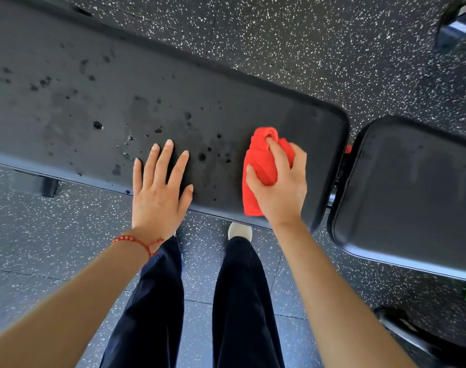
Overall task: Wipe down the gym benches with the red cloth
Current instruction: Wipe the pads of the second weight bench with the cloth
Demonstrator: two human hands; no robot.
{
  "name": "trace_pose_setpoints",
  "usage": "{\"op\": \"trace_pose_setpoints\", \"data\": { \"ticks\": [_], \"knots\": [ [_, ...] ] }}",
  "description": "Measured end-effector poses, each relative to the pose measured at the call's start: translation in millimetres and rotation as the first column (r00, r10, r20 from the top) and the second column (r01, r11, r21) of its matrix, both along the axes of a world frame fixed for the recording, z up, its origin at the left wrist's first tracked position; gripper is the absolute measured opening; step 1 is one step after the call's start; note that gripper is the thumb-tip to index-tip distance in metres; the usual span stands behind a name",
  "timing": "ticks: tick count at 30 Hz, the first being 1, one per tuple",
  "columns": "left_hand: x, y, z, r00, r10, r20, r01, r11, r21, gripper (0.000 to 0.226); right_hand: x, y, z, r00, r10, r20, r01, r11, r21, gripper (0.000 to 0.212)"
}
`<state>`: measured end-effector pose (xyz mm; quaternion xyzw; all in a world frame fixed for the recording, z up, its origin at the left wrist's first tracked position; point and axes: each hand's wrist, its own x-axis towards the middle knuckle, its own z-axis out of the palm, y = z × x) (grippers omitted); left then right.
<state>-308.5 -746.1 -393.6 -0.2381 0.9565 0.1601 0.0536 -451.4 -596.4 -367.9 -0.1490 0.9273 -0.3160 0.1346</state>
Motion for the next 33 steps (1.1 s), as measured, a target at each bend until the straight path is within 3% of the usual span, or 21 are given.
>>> {"op": "trace_pose_setpoints", "data": {
  "ticks": [6,10,19,24,29,33],
  "knots": [
    [0,-1,-1,1.000,-0.003,-0.007,0.003,1.000,0.006,0.055,-73,-52,-3,0.989,-0.136,-0.053,0.136,0.991,-0.020,0.055],
    [2,-3,-2,1.000,-0.012,-0.012,0.012,1.000,0.015,0.055,-62,-55,-5,0.971,-0.228,-0.072,0.226,0.973,-0.037,0.056],
    [13,-21,4,0.999,-0.009,-0.049,0.011,0.999,0.032,0.054,61,-31,-3,0.997,-0.071,-0.014,0.071,0.997,-0.020,0.055],
    [27,-42,2,0.999,0.038,-0.024,-0.038,0.999,0.005,0.056,17,-62,-2,1.000,0.002,-0.025,-0.003,0.999,-0.042,0.055],
    [29,-49,-2,1.000,0.005,-0.023,-0.005,1.000,-0.016,0.055,-43,-108,-4,0.996,-0.074,-0.053,0.071,0.996,-0.055,0.055],
    [29,-49,-3,0.999,0.011,-0.036,-0.011,1.000,-0.020,0.055,-40,-110,-6,0.990,-0.117,-0.077,0.114,0.992,-0.050,0.055]
  ]
}}
